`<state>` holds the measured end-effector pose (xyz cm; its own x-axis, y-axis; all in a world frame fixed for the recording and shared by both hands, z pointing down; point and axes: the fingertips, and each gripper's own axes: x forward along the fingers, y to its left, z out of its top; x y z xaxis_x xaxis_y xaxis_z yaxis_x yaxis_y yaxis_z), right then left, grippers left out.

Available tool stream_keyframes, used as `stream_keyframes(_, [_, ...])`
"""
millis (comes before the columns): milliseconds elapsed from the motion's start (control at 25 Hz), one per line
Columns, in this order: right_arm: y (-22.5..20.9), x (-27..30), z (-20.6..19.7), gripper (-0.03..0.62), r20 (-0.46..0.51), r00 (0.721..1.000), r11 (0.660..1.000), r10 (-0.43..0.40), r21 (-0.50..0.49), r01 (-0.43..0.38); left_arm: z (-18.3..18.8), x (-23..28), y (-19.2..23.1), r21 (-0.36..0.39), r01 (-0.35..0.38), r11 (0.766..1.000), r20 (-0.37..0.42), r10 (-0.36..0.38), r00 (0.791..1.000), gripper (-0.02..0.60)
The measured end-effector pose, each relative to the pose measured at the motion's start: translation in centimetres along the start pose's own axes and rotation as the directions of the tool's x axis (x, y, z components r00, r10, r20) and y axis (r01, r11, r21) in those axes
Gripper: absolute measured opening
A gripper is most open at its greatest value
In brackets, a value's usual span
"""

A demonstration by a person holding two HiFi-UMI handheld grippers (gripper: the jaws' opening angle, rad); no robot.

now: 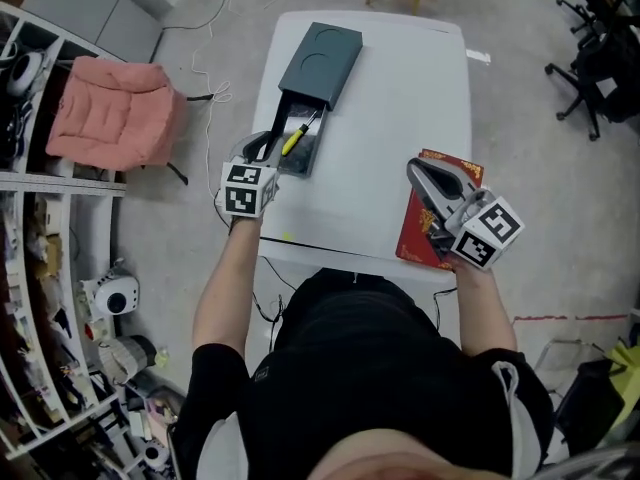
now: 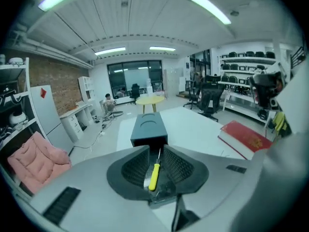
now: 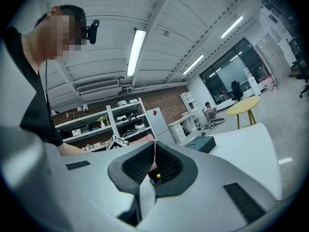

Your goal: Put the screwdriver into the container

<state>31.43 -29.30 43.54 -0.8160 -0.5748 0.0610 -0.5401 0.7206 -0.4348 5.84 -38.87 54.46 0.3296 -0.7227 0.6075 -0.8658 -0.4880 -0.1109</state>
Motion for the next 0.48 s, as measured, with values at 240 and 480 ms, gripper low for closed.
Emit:
stream_keyframes(240, [3.1, 1.7, 1.3, 0.031, 0.008, 0.999, 0.998, 0.04, -0.058, -0.039, 3.2, -6.2, -0.1, -0.063, 0.018, 0.998, 0.194, -0.005, 0.981, 0.091])
stream_keyframes(480, [8.3, 2.4, 2.1, 0.031, 0.007, 0.999, 0.99, 0.047, -0.133, -0.046, 4.9, -13.7, -0.8, -0.081, 0.056, 0.995, 0.37, -0.022, 0.929, 0.063])
